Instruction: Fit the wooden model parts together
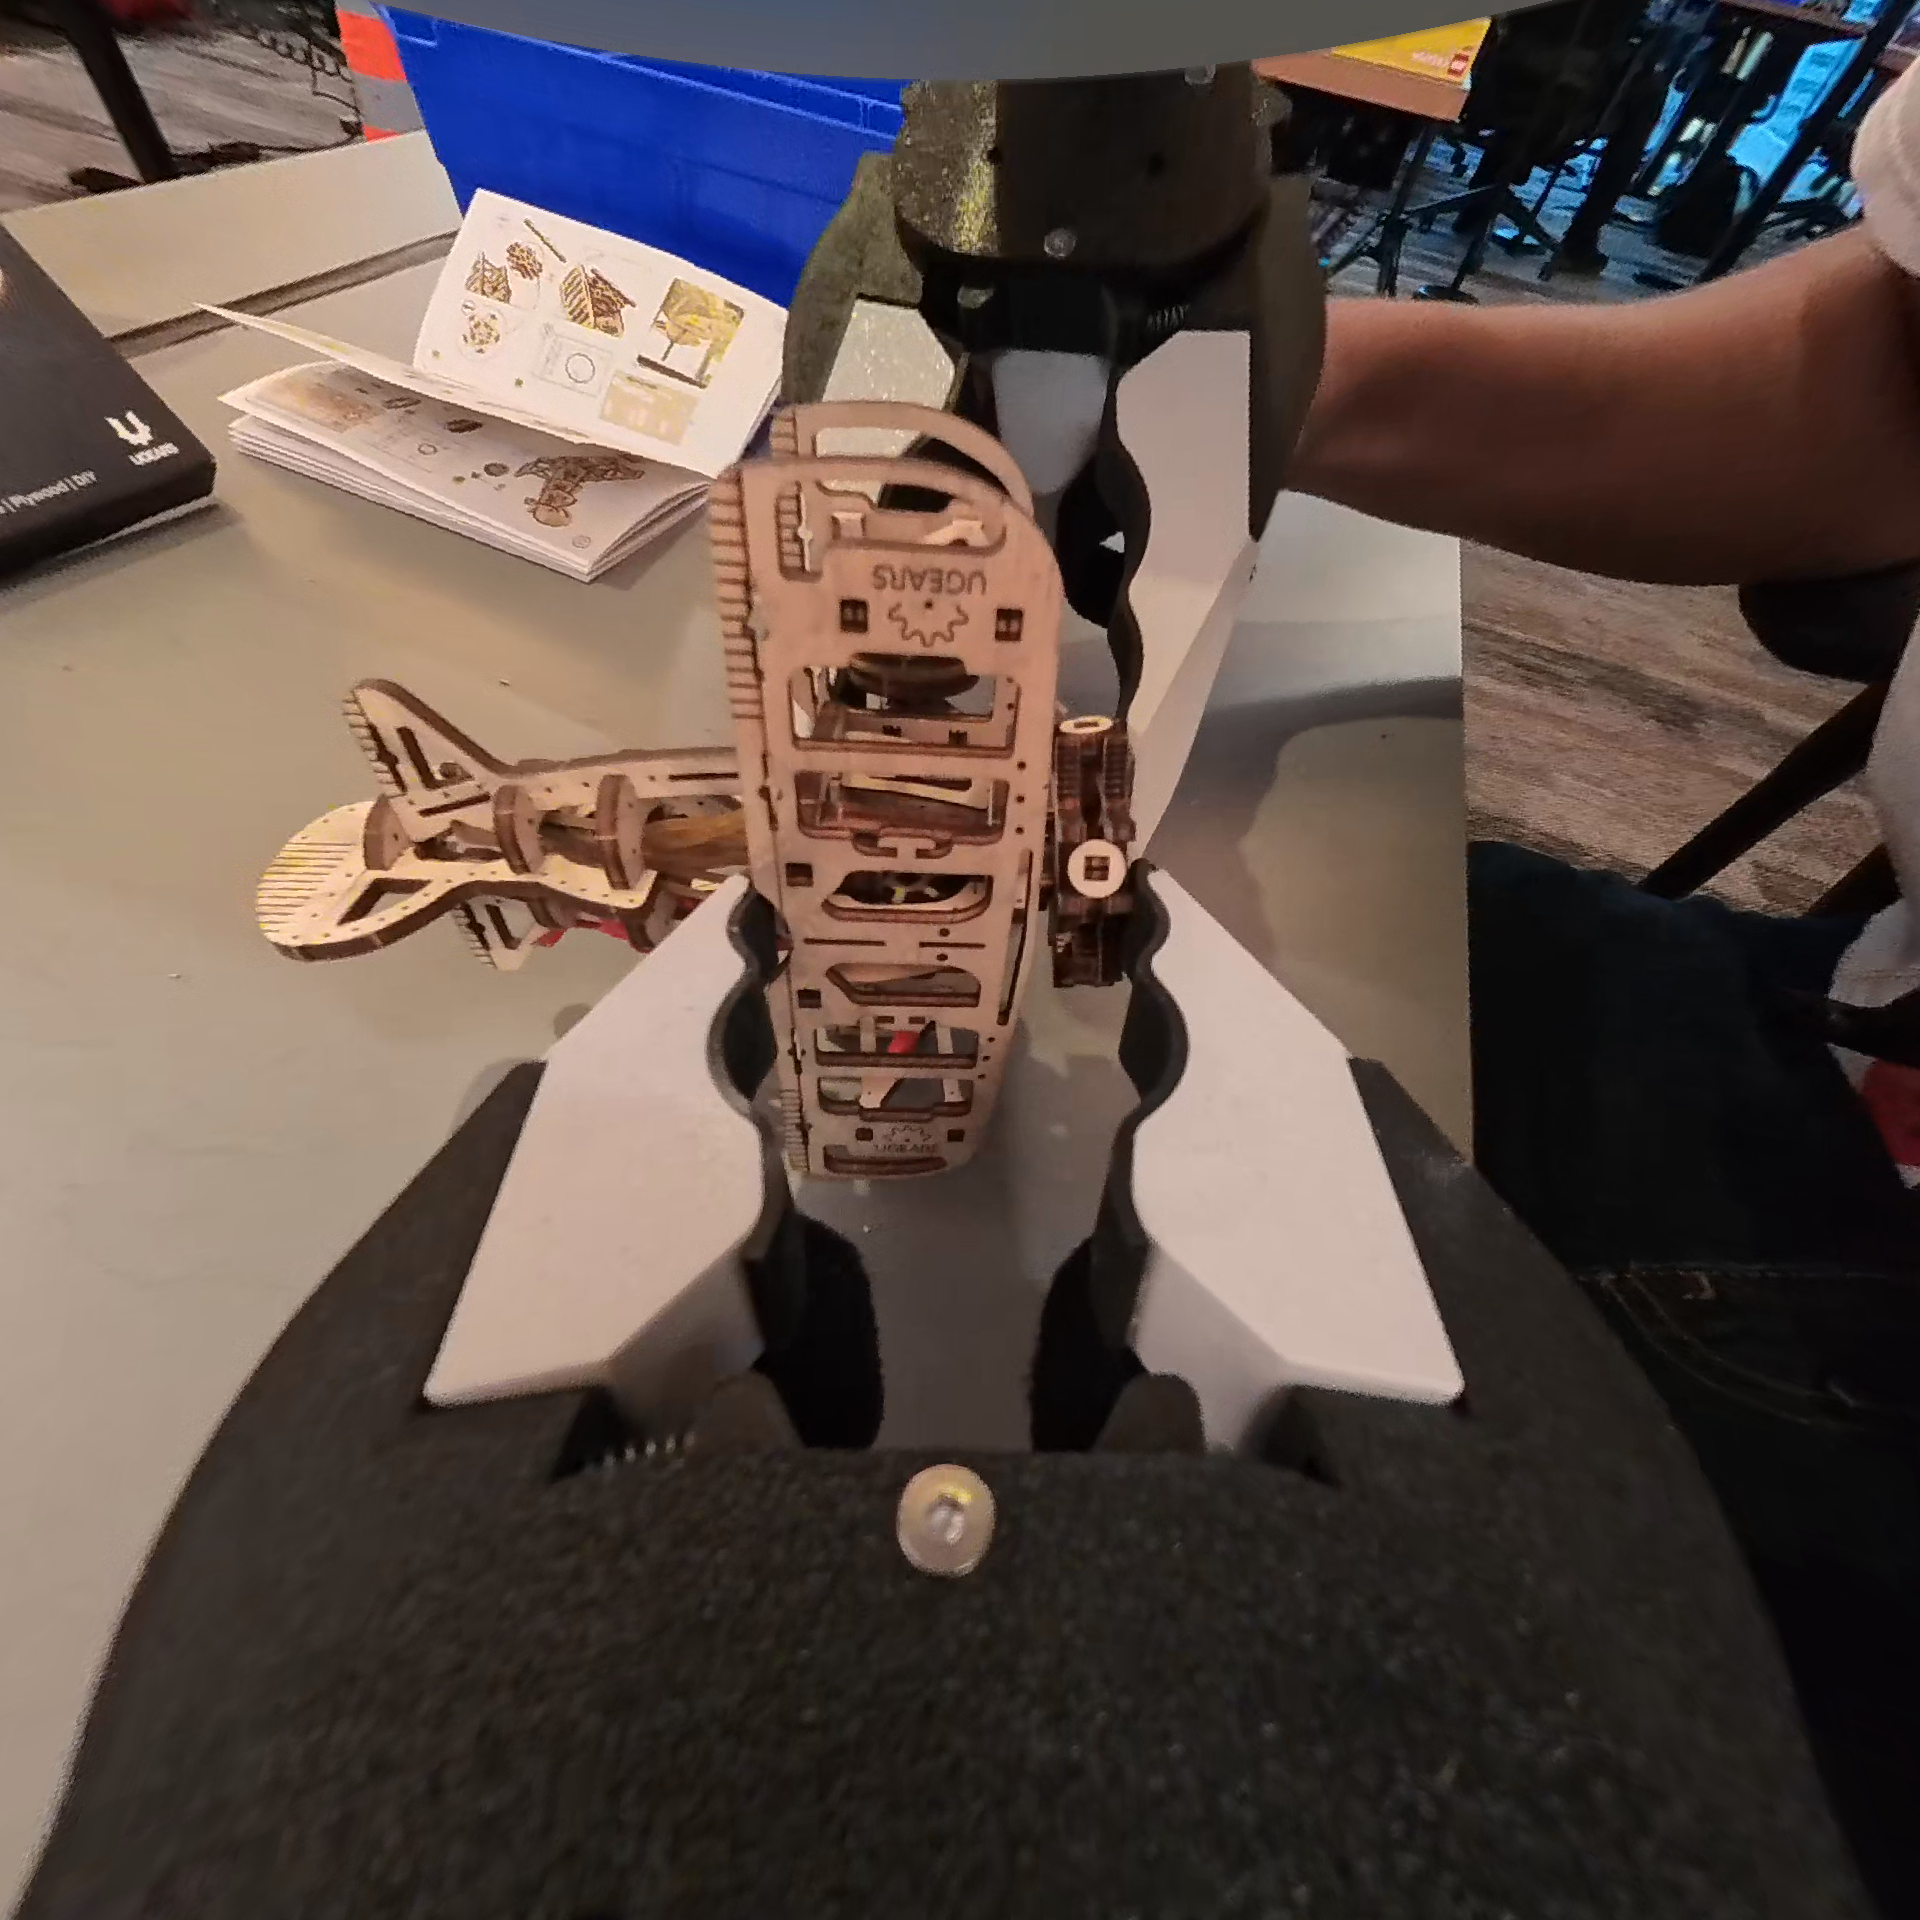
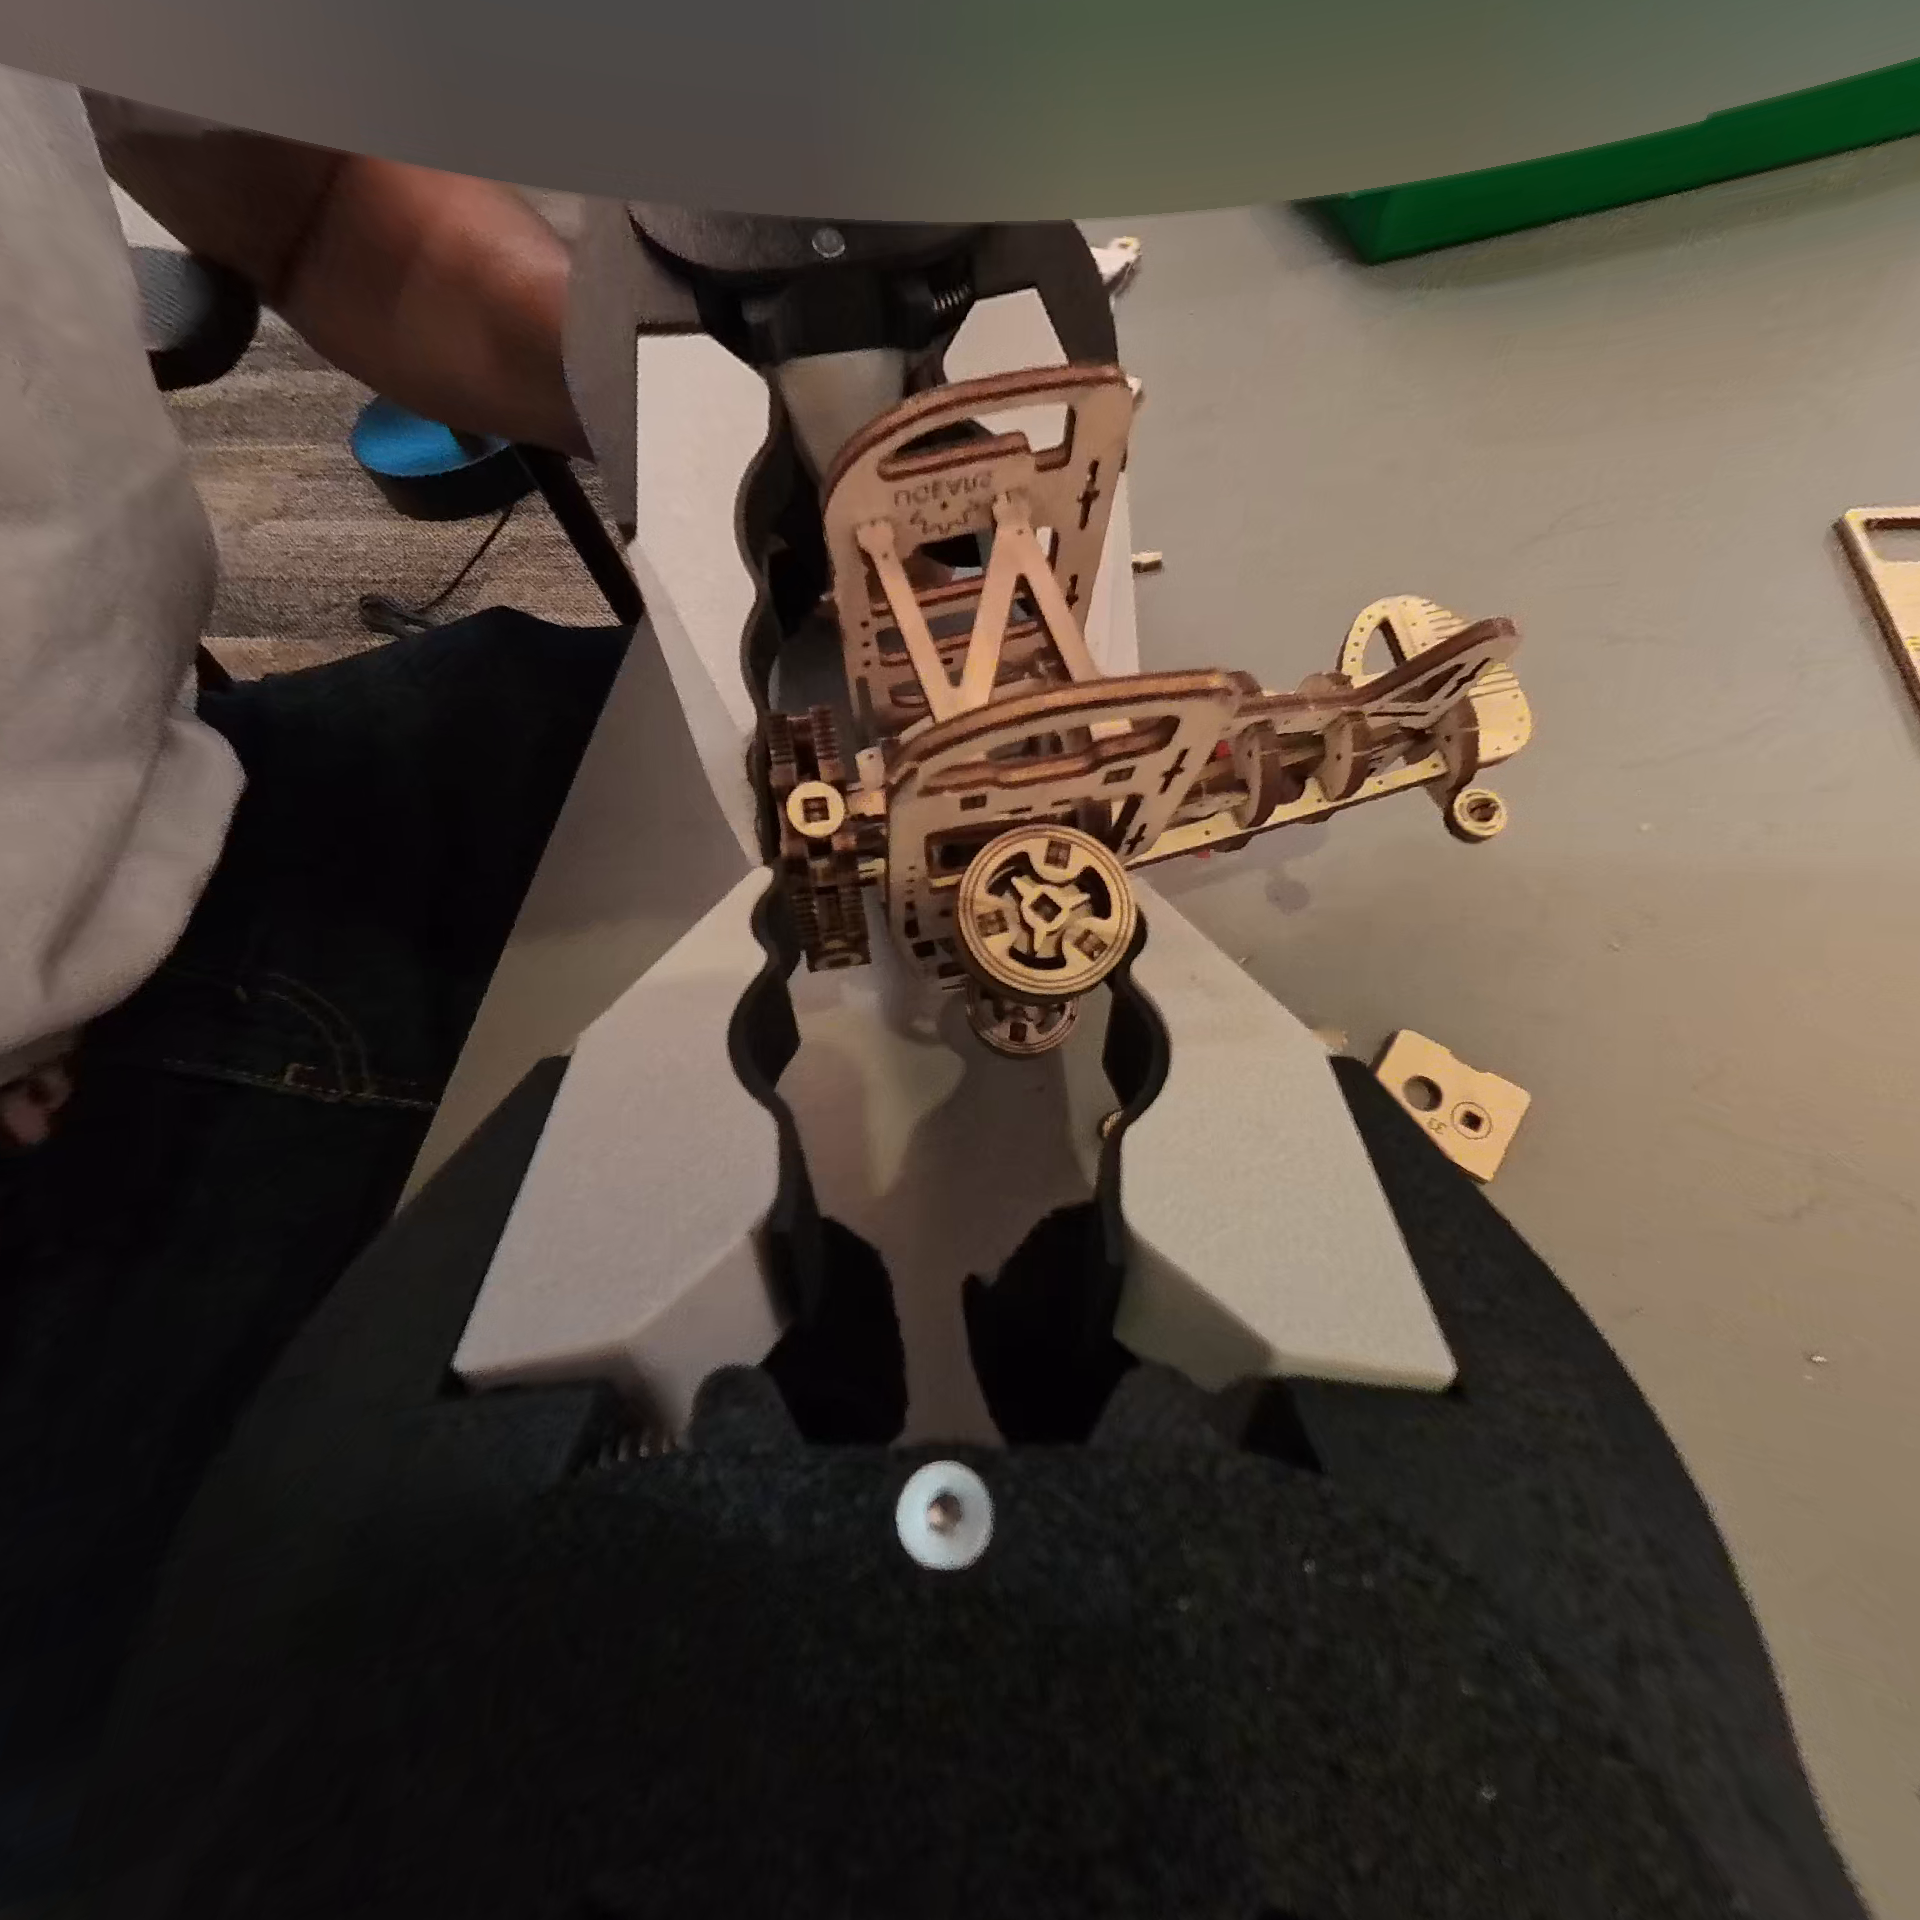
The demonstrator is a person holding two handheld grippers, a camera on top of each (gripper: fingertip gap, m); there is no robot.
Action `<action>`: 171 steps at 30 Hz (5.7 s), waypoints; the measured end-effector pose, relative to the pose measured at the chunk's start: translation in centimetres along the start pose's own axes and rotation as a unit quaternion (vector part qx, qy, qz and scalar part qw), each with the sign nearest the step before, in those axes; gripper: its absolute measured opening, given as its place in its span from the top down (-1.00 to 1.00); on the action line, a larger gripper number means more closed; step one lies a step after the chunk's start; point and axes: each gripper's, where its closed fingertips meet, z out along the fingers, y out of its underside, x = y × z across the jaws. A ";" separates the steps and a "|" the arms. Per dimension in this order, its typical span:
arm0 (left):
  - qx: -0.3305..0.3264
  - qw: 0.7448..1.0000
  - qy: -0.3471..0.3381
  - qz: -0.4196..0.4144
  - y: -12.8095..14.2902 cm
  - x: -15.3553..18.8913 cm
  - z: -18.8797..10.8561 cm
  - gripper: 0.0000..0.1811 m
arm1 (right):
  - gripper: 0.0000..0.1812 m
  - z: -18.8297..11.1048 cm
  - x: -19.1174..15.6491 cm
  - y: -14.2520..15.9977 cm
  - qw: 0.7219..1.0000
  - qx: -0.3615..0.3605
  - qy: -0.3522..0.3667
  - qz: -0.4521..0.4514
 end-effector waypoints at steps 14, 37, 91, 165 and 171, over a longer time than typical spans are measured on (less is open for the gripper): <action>0.002 0.998 -0.010 0.068 0.3 0.6 0.0 0.29 | 0.36 0.1 -0.6 0.1 0.998 0.035 0.034 -0.041; -0.001 0.996 -0.011 0.092 0.4 1.0 0.1 0.32 | 0.16 0.0 -1.3 -0.2 0.998 0.061 0.006 -0.022; -0.014 0.997 -0.016 0.076 0.7 0.7 0.4 0.33 | 0.11 -1.4 0.1 0.7 0.996 0.046 0.041 -0.063; 0.154 0.952 0.077 -0.254 -8.4 9.3 -5.7 0.25 | 0.41 -4.6 -9.3 -8.9 0.947 0.202 -0.108 0.226; 0.191 0.939 0.073 -0.275 -8.9 8.3 -5.7 0.31 | 0.40 -5.0 -8.3 -9.4 0.931 0.253 -0.087 0.248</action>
